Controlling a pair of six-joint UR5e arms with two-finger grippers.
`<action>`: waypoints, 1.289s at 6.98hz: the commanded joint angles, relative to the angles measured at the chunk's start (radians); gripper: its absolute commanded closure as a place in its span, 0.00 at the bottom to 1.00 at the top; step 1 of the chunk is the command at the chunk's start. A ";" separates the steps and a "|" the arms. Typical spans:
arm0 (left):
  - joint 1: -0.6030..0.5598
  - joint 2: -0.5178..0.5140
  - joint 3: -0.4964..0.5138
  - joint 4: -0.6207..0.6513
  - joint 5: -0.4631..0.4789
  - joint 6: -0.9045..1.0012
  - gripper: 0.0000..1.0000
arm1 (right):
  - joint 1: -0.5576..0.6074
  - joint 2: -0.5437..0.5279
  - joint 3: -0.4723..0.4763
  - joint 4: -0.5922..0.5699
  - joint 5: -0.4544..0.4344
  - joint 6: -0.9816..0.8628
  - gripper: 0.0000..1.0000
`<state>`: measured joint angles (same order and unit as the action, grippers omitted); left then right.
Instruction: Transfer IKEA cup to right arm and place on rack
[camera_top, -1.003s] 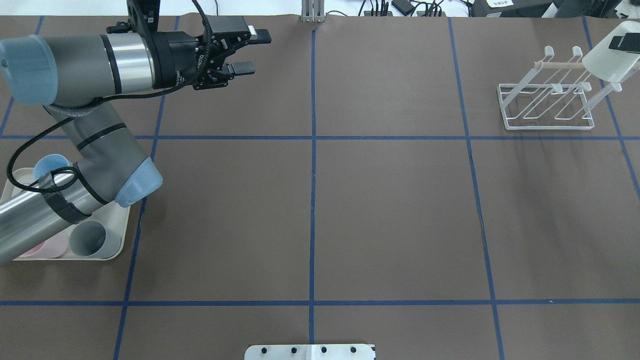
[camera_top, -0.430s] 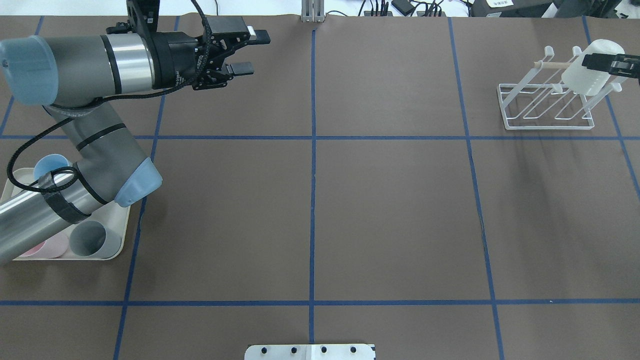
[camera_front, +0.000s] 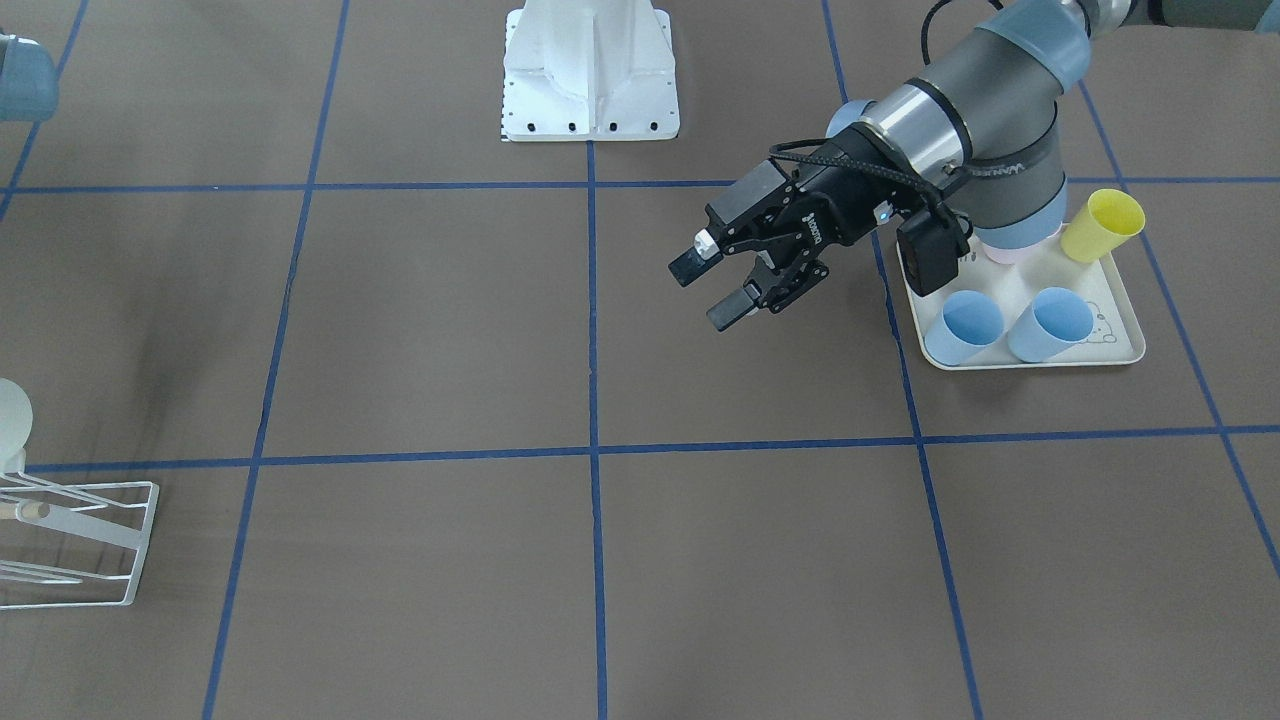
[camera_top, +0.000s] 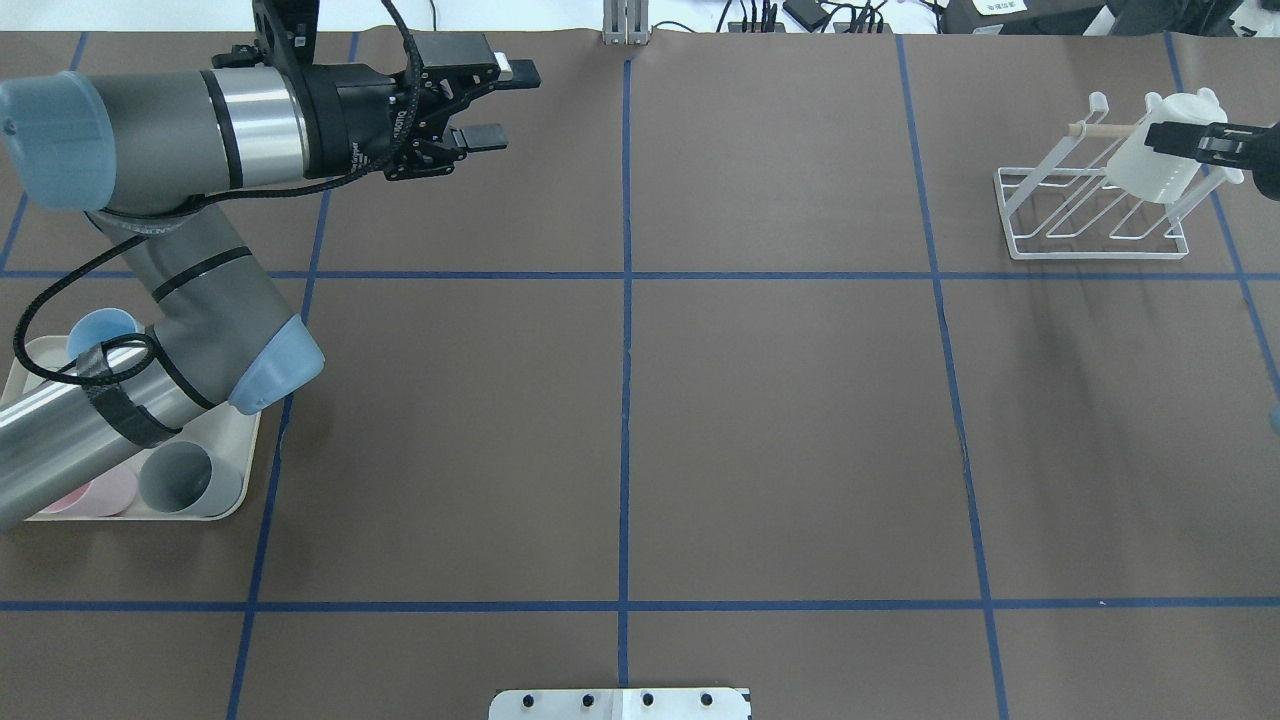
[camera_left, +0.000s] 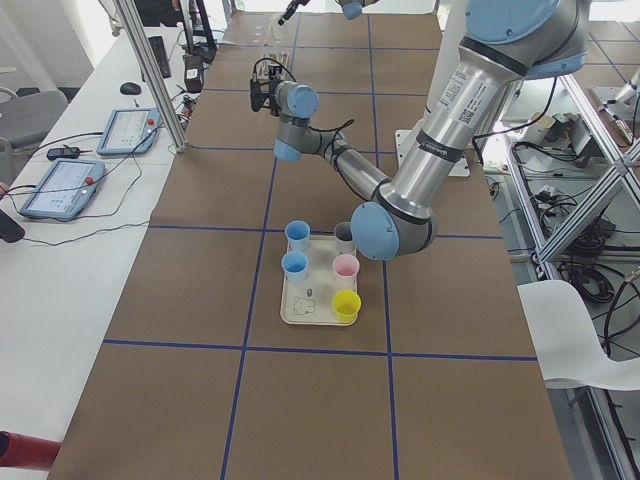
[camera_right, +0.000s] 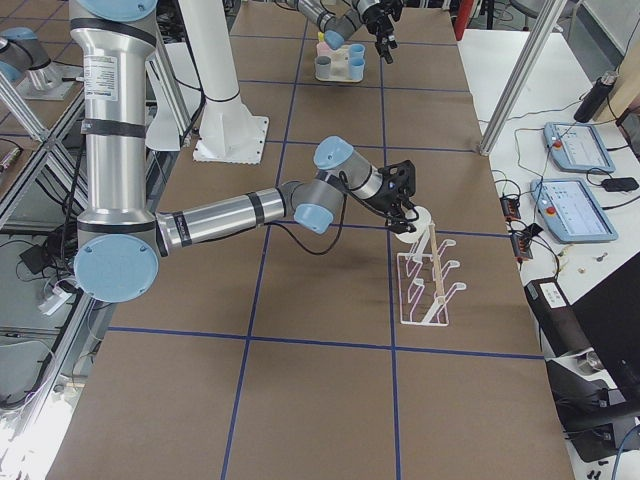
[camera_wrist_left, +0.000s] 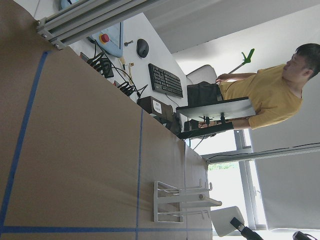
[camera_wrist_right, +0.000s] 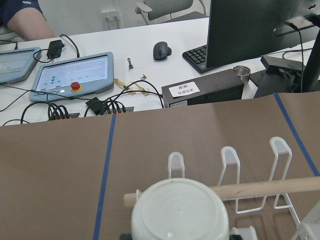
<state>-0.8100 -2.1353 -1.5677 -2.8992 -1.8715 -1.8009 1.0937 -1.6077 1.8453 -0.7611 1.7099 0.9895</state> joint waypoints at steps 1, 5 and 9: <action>0.002 -0.001 0.003 0.000 0.000 0.000 0.11 | -0.011 0.000 -0.018 0.002 0.002 -0.002 1.00; 0.005 0.000 0.005 0.000 0.002 0.000 0.11 | -0.014 0.017 -0.043 0.002 -0.001 -0.014 1.00; 0.006 0.000 0.006 0.000 0.003 0.000 0.12 | -0.014 0.018 -0.049 0.003 -0.015 -0.012 1.00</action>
<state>-0.8048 -2.1353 -1.5619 -2.8992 -1.8685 -1.8009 1.0799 -1.5894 1.7969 -0.7583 1.7048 0.9771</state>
